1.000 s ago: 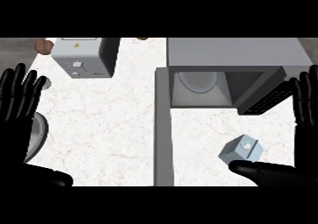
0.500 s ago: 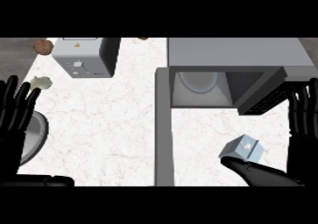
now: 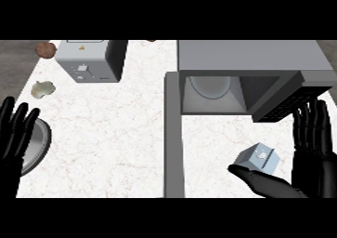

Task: Pick up the milk, place it into the microwave and close the microwave

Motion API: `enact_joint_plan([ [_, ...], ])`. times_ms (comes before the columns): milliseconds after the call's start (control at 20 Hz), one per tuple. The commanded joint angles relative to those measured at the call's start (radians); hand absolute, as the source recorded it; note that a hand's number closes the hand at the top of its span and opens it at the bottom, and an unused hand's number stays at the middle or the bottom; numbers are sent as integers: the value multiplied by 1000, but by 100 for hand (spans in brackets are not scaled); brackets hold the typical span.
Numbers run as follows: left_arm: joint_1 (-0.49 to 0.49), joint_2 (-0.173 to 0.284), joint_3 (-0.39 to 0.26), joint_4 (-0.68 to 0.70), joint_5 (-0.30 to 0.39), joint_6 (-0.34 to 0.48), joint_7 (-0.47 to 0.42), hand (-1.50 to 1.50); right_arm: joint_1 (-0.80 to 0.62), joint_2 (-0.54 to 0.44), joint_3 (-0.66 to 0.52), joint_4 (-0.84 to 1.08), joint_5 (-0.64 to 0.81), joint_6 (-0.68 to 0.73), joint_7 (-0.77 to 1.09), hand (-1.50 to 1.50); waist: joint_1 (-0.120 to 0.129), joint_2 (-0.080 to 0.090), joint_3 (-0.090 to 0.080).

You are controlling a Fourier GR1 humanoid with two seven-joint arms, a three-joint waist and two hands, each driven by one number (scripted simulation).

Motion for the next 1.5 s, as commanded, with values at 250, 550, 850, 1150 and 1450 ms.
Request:
enact_joint_plan([
  [250, 43, -4, 8, -68, 26, -28, 29, -150, 76, -2, -82, 224, -70, 25, -220, -150, -1, 1, 0],
  [550, 89, -33, -27, -39, -20, -57, -39, -150, 143, 2, -75, 386, -120, 7, -411, -150, -1, 1, 0],
  [850, 195, -66, -55, -207, -15, -46, 34, -150, 141, -6, -168, 536, -196, 86, -571, -150, 2, 0, 0],
  [1150, 150, -51, -15, -144, -15, -68, 20, -150, 111, -13, -222, 701, -264, 163, -689, -150, 0, 0, 0],
  [1450, 2, -37, -4, -134, -25, 1, 150, -150, -17, -8, -268, 901, -299, 174, -782, -150, -2, 2, 1],
])
